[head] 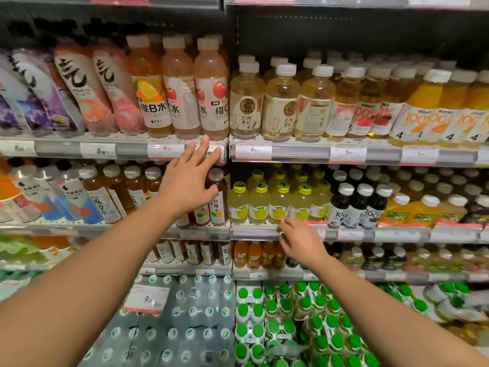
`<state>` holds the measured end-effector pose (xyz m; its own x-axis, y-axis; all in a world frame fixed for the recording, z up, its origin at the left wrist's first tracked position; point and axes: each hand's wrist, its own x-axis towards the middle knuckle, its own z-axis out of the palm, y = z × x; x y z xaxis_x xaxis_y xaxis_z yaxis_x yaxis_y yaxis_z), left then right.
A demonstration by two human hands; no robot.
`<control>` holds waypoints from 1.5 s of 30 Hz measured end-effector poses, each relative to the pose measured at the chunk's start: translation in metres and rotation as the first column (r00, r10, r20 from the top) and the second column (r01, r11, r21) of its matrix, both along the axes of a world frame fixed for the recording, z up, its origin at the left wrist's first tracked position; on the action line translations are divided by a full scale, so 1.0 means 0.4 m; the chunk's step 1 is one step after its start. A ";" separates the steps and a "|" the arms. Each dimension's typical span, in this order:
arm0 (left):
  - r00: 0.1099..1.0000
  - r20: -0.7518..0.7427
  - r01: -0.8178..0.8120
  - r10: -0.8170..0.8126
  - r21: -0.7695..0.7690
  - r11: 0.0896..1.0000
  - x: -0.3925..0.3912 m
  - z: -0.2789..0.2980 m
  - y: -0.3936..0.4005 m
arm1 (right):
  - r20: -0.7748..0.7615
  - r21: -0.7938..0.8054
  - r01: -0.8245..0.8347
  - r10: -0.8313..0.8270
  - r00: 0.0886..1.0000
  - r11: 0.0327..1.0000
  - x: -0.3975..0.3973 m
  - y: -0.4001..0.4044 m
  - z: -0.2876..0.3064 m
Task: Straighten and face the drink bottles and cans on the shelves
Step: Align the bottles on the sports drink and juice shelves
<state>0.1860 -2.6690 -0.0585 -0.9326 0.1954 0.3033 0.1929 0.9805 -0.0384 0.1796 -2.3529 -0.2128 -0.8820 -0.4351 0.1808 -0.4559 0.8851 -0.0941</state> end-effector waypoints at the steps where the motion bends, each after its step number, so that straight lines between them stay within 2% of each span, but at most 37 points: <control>1: 1.000 0.007 0.002 -0.002 0.011 1.000 0.002 0.004 0.005 | 0.080 0.027 0.003 -0.005 0.997 1.000 0.013 -0.010 -0.027; 3: 0.999 -0.031 0.024 -0.021 0.083 0.996 0.019 0.000 0.020 | 0.272 0.058 0.054 -0.068 0.960 0.997 0.030 -0.030 -0.079; 4: 0.994 -0.098 0.070 -0.057 0.134 0.988 0.033 -0.013 0.028 | 0.367 0.052 0.093 -0.105 0.924 0.994 0.032 -0.040 -0.107; 6: 0.951 -0.261 0.224 -0.166 0.209 0.952 0.065 -0.073 0.048 | 0.493 0.009 0.150 -0.135 0.860 0.989 0.024 -0.054 -0.150; 7: 0.933 -0.293 0.283 -0.208 0.240 0.929 0.084 -0.124 0.056 | 0.530 -0.019 0.164 -0.129 0.838 0.986 0.016 -0.060 -0.168; 9: 0.952 -0.195 0.288 -0.234 0.322 0.902 0.115 -0.238 0.077 | 0.576 -0.074 0.222 -0.139 0.805 0.972 -0.009 -0.073 -0.197; 12: 0.979 0.155 0.050 -0.135 0.457 0.888 0.125 -0.430 0.100 | 0.604 -0.144 0.296 -0.153 0.782 0.944 -0.064 -0.095 -0.245; 14: 0.939 0.332 -0.102 -0.089 0.515 0.851 0.106 -0.552 0.104 | 0.617 -0.140 0.316 -0.167 0.769 0.938 -0.100 -0.115 -0.284; 16: 0.876 0.483 -0.265 -0.018 0.512 0.817 0.072 -0.636 0.109 | 0.632 -0.103 0.329 -0.193 0.751 0.939 -0.133 -0.133 -0.323; 18: 0.820 0.573 -0.366 0.012 0.508 0.780 0.022 -0.697 0.116 | 0.635 -0.068 0.322 -0.208 0.744 0.944 -0.166 -0.143 -0.365; 23: 0.804 0.592 -0.393 0.049 0.467 0.792 -0.107 -0.809 0.170 | 0.630 0.031 0.324 -0.270 0.728 0.946 -0.221 -0.151 -0.451; 28: 0.698 0.707 -0.486 0.113 0.353 0.799 -0.209 -0.909 0.200 | 0.558 0.164 0.255 -0.302 0.772 0.953 -0.257 -0.156 -0.497; 33: 0.689 0.711 -0.493 0.141 0.317 0.811 -0.241 -0.959 0.205 | 0.529 0.185 0.267 -0.325 0.784 0.946 -0.259 -0.174 -0.522; 36: 0.699 0.708 -0.494 0.103 0.374 0.785 -0.245 -0.978 0.195 | 0.540 0.200 0.263 -0.331 0.774 0.944 -0.267 -0.171 -0.522; 39: 0.705 0.707 -0.436 0.061 0.364 0.823 -0.241 -0.979 0.187 | 0.574 0.213 0.253 -0.330 0.750 0.944 -0.271 -0.161 -0.523; 43: 0.680 0.733 -0.424 0.022 0.368 0.828 -0.232 -0.967 0.183 | 0.574 0.173 0.260 -0.312 0.757 0.950 -0.263 -0.165 -0.511; 45: 0.663 0.748 -0.443 0.013 0.379 0.812 -0.230 -0.956 0.186 | 0.586 0.102 0.251 -0.262 0.767 0.963 -0.246 -0.163 -0.498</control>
<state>0.0939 -2.5946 -0.4408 -0.8881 -0.0301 -0.4587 -0.2834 0.8215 0.4948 0.0811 -2.4180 -0.4121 -0.8924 -0.1751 -0.4158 -0.0718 0.9650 -0.2522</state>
